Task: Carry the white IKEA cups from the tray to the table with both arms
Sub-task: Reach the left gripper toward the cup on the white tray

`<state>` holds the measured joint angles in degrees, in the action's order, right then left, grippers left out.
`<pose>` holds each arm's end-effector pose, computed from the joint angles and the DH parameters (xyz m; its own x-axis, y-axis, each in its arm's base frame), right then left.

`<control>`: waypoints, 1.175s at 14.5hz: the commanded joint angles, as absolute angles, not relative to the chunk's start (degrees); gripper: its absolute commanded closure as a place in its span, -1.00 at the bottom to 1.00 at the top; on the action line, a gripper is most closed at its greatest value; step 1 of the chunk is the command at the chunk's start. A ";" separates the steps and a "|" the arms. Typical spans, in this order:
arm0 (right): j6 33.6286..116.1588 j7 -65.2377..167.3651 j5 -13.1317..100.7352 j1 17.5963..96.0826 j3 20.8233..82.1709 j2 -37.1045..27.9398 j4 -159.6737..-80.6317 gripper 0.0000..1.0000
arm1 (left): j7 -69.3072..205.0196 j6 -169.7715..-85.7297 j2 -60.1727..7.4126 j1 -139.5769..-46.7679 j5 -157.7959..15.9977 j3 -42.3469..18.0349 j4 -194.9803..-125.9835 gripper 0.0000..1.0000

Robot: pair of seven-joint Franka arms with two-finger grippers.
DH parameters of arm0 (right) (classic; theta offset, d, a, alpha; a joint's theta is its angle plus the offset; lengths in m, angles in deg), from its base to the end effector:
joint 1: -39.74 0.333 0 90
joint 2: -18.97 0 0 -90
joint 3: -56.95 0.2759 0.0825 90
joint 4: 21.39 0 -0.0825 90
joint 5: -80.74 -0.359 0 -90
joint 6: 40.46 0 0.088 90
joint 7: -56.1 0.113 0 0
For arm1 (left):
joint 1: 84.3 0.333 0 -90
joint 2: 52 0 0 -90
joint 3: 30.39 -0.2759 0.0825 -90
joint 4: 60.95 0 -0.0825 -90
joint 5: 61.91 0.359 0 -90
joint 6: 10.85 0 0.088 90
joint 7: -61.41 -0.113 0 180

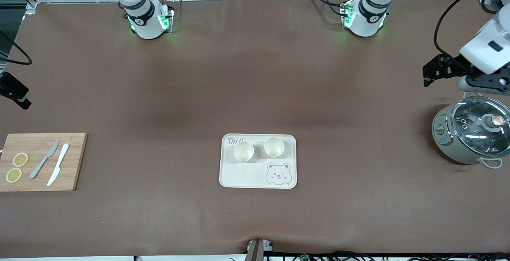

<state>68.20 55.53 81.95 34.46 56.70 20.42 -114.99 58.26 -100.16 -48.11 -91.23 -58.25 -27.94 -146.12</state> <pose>0.5511 -0.0551 0.5966 0.9559 -0.0758 0.2839 -0.0861 -0.9960 0.0238 0.5411 -0.0812 0.5787 0.9764 -0.2160 0.0011 -0.2155 -0.9746 -0.0611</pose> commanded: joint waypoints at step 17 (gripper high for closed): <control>67.99 55.74 81.79 34.38 56.95 19.85 -113.77 -1.00 | 81.16 -125.62 -25.48 -102.75 -62.60 -26.97 -146.02 -1.00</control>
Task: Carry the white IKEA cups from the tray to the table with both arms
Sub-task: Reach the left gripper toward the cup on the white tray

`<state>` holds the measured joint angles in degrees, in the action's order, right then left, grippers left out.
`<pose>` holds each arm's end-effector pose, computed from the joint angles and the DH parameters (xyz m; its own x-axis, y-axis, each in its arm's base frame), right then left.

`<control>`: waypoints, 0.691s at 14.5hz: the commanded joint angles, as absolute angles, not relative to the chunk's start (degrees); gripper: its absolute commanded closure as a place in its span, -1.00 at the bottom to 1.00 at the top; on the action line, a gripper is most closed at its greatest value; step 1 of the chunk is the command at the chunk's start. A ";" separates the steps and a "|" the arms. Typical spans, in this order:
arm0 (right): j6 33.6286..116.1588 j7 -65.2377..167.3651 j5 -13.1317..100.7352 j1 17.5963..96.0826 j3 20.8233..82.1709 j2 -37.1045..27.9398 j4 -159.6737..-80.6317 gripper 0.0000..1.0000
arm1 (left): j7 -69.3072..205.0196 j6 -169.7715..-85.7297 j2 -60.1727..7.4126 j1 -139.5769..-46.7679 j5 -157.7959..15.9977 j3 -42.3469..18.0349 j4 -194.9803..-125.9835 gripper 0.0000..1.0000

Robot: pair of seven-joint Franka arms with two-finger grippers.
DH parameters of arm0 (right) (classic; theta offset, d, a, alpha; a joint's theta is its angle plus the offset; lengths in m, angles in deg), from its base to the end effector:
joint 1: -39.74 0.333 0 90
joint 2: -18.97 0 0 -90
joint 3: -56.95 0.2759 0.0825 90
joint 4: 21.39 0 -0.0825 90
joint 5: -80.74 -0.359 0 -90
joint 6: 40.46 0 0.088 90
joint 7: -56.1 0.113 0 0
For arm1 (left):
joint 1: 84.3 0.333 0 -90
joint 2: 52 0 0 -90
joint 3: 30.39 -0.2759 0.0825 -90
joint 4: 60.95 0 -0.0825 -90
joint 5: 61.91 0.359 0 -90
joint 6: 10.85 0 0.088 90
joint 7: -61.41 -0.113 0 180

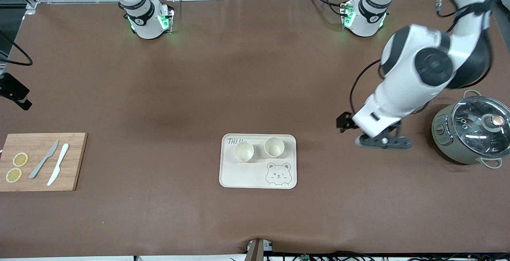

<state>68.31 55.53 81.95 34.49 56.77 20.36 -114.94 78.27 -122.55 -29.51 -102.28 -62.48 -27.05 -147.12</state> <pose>0.5516 -0.0541 0.5966 0.9555 -0.0740 0.2856 -0.0843 -0.9962 0.0239 0.5996 -0.2298 0.4119 0.9968 -0.0683 0.0420 -0.0702 -0.9965 0.0459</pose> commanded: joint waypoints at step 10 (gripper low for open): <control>67.99 55.57 81.79 34.47 56.95 19.85 -113.68 -1.00 | 92.94 -143.20 -15.09 -111.19 -62.79 -27.23 -146.29 -1.00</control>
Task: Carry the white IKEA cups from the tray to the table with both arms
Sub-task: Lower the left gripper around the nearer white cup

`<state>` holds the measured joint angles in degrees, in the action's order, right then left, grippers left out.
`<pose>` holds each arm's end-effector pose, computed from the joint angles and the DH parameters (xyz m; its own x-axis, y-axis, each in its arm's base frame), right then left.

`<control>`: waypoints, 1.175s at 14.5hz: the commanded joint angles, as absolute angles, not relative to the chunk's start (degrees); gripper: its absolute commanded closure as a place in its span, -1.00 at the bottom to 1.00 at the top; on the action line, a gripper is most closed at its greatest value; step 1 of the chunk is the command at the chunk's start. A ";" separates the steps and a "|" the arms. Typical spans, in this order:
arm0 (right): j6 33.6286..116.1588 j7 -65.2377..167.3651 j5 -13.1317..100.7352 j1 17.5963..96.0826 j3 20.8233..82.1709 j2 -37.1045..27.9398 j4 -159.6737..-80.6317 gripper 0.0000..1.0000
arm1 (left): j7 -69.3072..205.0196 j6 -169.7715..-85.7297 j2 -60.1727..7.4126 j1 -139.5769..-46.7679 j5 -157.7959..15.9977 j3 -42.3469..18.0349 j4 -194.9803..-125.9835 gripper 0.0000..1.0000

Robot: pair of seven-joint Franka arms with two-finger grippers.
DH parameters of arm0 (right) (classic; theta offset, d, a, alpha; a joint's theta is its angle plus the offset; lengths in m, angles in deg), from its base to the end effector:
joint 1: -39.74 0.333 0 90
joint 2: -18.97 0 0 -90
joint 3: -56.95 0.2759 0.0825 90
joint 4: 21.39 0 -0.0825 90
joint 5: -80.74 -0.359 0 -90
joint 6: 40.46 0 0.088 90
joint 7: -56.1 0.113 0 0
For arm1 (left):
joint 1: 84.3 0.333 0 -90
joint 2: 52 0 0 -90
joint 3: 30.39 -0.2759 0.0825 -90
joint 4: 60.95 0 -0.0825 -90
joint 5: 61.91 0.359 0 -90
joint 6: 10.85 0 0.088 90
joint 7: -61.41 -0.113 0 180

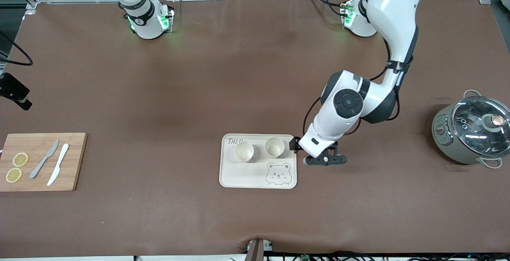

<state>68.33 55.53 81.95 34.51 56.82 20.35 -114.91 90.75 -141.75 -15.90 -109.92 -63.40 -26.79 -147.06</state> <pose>0.5518 -0.0535 0.5968 0.9554 -0.0728 0.2862 -0.0831 -0.9963 0.0239 0.5972 -0.3274 0.2881 0.9939 0.0388 0.1028 0.0257 -0.9918 0.1255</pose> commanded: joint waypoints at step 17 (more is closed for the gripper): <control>68.08 55.39 81.79 34.20 56.95 19.85 -113.77 -1.00 | 106.49 -151.47 -10.43 -114.97 -54.79 -27.23 -148.56 -1.00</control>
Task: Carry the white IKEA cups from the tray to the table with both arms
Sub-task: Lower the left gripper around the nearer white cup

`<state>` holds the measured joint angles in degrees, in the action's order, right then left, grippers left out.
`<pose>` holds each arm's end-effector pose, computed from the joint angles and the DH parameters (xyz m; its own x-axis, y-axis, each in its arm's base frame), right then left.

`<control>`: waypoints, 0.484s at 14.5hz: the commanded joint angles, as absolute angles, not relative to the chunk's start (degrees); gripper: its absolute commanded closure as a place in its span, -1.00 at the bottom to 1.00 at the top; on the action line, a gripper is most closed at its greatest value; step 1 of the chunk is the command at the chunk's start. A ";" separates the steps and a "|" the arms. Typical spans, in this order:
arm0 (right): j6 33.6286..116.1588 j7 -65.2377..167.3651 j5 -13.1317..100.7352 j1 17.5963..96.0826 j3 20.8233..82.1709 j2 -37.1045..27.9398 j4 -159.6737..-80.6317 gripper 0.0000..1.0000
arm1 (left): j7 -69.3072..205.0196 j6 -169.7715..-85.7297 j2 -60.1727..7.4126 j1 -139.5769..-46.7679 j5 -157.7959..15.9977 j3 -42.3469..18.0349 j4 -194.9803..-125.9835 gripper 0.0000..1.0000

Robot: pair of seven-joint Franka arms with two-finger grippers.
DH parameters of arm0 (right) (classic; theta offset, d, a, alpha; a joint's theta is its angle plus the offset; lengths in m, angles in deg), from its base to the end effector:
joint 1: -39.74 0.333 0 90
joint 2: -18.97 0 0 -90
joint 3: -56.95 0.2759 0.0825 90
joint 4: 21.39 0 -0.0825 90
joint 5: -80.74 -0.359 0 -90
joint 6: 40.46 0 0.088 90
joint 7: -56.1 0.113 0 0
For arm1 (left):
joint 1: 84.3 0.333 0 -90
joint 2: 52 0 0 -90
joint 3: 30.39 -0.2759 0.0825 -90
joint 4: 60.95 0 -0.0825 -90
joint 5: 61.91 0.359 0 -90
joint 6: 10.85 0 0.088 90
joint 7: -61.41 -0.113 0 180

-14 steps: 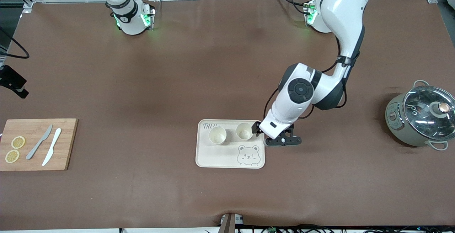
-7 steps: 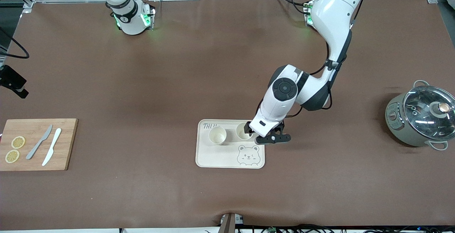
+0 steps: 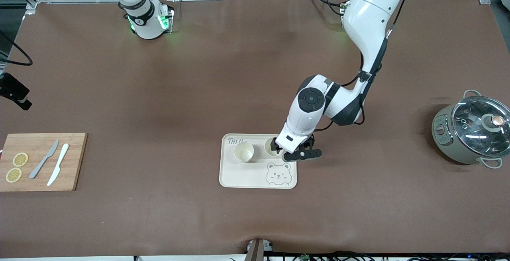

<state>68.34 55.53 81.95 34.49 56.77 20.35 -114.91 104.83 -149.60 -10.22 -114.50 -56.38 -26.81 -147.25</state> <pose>0.5517 -0.0541 0.5968 0.9552 -0.0740 0.2864 -0.0843 -0.9962 0.0239 0.5746 -0.3753 0.2333 0.9790 0.1278 0.1589 0.1123 -0.9883 0.1030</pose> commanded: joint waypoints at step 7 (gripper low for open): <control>67.91 55.74 81.79 35.43 57.03 18.88 -113.68 -1.00 | 109.65 -154.73 -10.78 -116.20 -54.79 -27.32 -152.00 -1.00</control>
<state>68.33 55.53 81.95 34.72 56.95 20.00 -114.91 106.88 -153.41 -10.07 -114.99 -56.38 -26.80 -150.54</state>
